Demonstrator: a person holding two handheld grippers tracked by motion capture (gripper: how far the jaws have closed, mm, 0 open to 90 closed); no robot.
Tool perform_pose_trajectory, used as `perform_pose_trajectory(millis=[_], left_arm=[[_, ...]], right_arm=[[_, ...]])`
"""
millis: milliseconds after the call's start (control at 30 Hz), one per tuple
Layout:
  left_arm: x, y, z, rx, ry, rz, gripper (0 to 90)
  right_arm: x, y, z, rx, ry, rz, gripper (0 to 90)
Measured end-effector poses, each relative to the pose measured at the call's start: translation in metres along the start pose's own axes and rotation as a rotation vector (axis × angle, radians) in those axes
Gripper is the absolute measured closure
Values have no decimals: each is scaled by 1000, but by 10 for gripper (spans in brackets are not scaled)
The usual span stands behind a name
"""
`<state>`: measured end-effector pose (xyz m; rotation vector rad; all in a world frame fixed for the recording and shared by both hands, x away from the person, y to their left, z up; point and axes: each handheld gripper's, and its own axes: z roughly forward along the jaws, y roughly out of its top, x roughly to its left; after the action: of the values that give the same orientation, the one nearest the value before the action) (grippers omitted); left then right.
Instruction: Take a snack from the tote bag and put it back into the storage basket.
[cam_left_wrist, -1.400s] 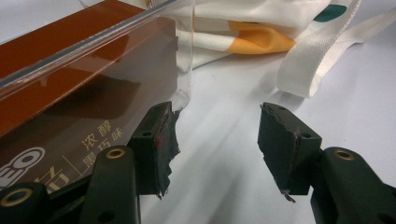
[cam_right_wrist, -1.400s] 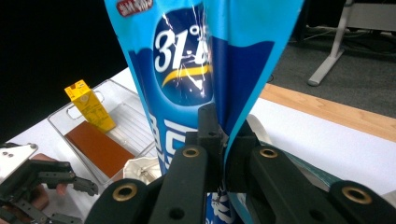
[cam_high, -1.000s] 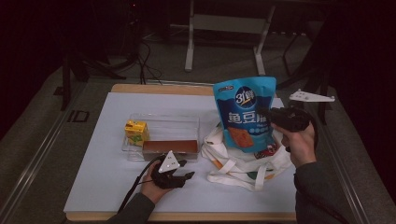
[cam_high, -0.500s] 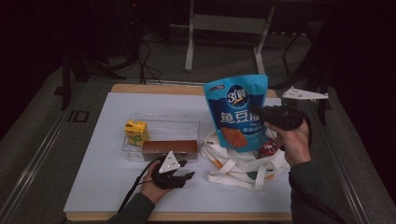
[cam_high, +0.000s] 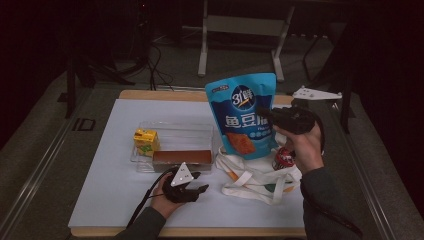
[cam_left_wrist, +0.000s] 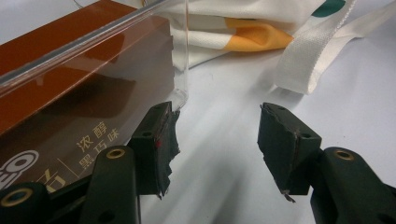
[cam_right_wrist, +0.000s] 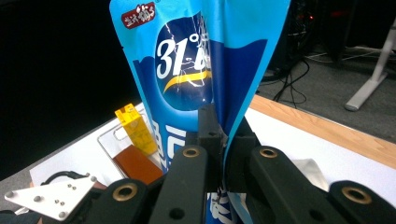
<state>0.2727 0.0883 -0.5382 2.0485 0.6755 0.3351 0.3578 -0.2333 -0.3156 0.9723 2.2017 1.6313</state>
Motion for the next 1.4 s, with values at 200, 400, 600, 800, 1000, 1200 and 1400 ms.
perform_pose_trajectory(millis=[200, 400, 600, 800, 1000, 1200, 1400], left_arm=[[0, 0, 0, 1, 0, 0, 460], [0, 0, 0, 1, -1, 2, 460], [0, 0, 0, 2, -3, 1, 460], [0, 0, 0, 3, -4, 1, 460], [-1, 0, 1, 5, -5, 0, 460], [-1, 0, 1, 4, -5, 2, 460], [-1, 0, 1, 6, -5, 4, 460]], right_arm=[[7, 6, 9, -3, 14, -6, 881], [12, 12, 19, -7, 29, -5, 881], [21, 20, 29, -12, 39, -22, 881], [25, 25, 41, -16, 51, -18, 881], [30, 30, 55, -24, 59, -16, 881], [37, 36, 69, -23, 65, -20, 881], [43, 38, 82, -20, 64, -24, 881]])
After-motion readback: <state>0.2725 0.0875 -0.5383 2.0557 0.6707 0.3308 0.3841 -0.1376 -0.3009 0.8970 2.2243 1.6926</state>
